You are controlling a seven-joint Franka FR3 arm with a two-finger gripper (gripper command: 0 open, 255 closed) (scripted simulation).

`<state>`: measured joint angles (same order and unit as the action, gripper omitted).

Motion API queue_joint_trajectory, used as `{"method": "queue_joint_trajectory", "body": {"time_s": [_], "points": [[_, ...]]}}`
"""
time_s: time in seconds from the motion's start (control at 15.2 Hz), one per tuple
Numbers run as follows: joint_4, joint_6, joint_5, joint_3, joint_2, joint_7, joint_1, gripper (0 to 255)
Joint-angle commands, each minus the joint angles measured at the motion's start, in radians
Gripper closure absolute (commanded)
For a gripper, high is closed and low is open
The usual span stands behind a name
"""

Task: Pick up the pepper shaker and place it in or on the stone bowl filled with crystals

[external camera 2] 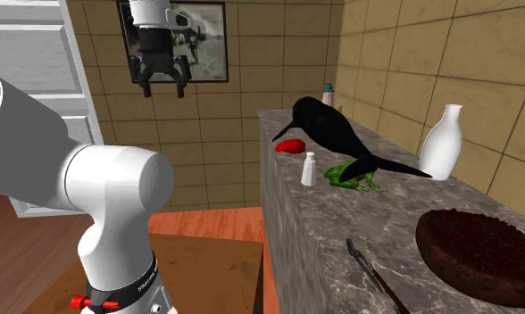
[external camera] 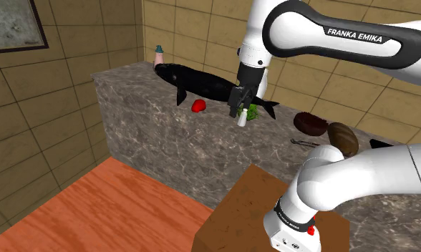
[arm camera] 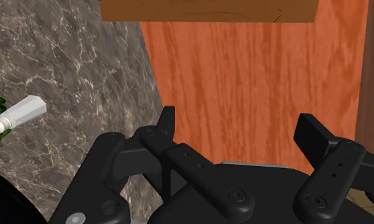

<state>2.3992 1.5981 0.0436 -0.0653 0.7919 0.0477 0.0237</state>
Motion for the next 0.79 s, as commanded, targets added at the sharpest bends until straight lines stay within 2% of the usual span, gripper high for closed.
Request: {"method": "queue_joint_trajectory", "body": {"time_s": [0.0,0.73], "points": [[0.000,0.000,0.000,0.000,0.000,0.000,0.000,0],[0.061,0.234,-0.120,0.209,-0.141,-0.196,0.100,0]]}}
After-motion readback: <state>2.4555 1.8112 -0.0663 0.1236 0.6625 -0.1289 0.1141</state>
